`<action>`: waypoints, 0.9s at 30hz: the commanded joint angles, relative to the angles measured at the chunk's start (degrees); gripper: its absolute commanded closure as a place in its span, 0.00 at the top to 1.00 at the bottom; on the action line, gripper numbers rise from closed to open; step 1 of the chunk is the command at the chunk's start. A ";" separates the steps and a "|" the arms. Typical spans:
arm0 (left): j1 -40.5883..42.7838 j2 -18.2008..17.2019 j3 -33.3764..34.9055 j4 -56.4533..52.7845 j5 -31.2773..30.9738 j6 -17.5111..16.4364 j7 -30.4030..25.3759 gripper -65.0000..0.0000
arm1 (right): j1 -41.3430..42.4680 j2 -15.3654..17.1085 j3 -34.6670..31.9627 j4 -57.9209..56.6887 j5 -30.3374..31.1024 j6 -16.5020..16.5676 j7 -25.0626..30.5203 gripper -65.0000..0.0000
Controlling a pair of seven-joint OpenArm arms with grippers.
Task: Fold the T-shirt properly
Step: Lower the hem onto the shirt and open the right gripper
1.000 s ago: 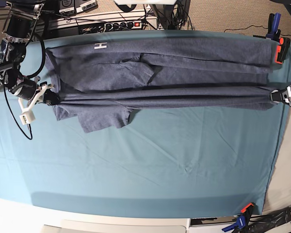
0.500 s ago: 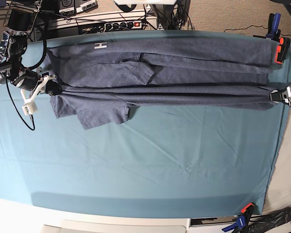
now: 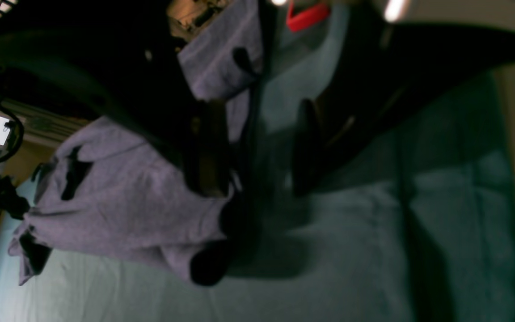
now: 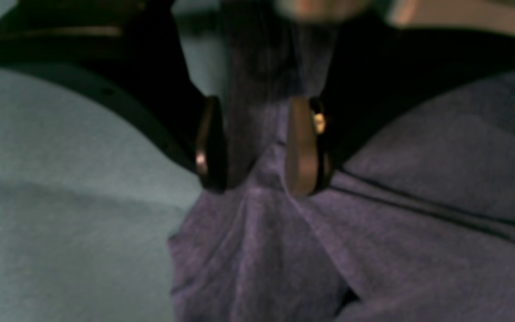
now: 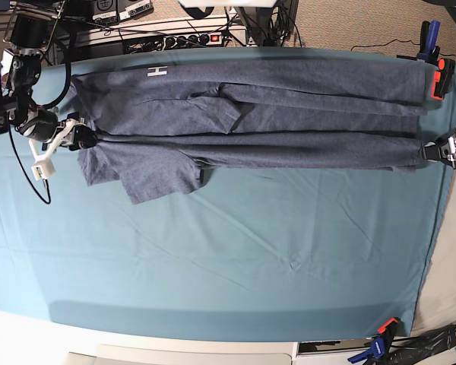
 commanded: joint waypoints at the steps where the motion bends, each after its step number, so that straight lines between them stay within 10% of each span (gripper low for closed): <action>1: -1.14 -1.79 -0.28 0.52 -1.15 -0.10 -0.39 0.39 | 1.20 1.42 0.61 0.90 0.98 -0.05 2.29 0.36; 17: -4.26 -2.86 -7.17 2.62 -1.15 -0.10 0.00 0.39 | 15.87 0.66 0.59 0.90 0.44 -0.05 2.54 0.36; 27: -4.44 -2.69 -7.17 2.78 -1.15 -0.10 -0.02 0.39 | 18.47 -11.85 0.44 -7.30 -6.10 -0.05 6.40 0.44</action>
